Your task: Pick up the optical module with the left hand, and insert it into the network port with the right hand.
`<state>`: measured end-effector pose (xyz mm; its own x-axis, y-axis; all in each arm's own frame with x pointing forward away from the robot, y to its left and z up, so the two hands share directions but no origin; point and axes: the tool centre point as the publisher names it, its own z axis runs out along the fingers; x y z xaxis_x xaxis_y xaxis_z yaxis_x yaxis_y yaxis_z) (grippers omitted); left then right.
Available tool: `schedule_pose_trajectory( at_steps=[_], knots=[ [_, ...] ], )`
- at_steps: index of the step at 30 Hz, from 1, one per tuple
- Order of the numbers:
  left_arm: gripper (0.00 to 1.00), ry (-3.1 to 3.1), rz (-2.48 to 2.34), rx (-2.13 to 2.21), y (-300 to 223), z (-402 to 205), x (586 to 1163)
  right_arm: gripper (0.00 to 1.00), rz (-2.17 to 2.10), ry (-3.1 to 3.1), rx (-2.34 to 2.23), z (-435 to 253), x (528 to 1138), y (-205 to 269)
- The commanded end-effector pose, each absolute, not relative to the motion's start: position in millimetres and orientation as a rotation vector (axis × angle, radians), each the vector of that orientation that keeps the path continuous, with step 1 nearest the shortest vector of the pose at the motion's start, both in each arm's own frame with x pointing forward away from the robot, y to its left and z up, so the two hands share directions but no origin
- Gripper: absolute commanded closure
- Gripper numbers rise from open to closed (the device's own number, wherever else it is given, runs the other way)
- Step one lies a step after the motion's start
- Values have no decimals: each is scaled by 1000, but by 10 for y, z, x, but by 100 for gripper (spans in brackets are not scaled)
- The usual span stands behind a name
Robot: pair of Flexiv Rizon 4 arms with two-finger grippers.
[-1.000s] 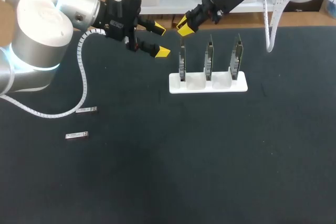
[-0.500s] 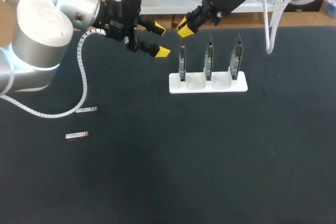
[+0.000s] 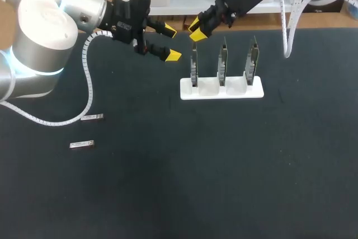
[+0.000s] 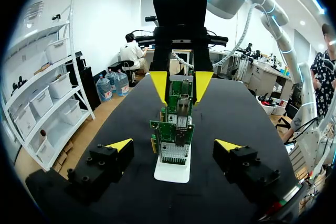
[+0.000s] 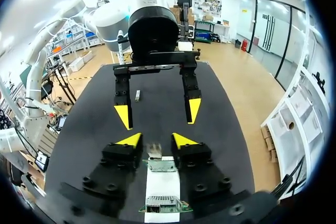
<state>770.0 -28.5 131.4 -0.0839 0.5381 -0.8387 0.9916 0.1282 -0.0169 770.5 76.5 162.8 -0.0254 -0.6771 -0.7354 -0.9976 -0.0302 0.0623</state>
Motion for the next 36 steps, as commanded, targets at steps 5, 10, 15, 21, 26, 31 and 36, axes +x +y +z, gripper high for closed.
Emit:
schedule_pose_trajectory(
  at_steps=[5,10,15,21,26,31,36],
  knots=[
    [0,1715,-831,1496,-290,1314,7716,5,826,1744,-1748,1664,7705,744],
    [0,1715,-831,1496,-290,1314,7716,9,847,1729,-1675,1723,7710,653],
    [0,1715,-831,1496,-290,1314,7716,50,915,1684,-1560,1764,7727,536],
    [0,1715,-831,1496,-290,1314,7716,100,944,1648,-1532,1795,7736,471],
    [0,1715,-831,1496,-290,1314,7716,100,940,1645,-1539,1796,7738,461],
    [0,1715,-831,1496,-290,1314,7716,100,935,1638,-1562,1796,7741,477],
    [0,1715,-831,1496,-290,1314,7716,100,936,1637,-1583,1778,7727,511]
  ],
)
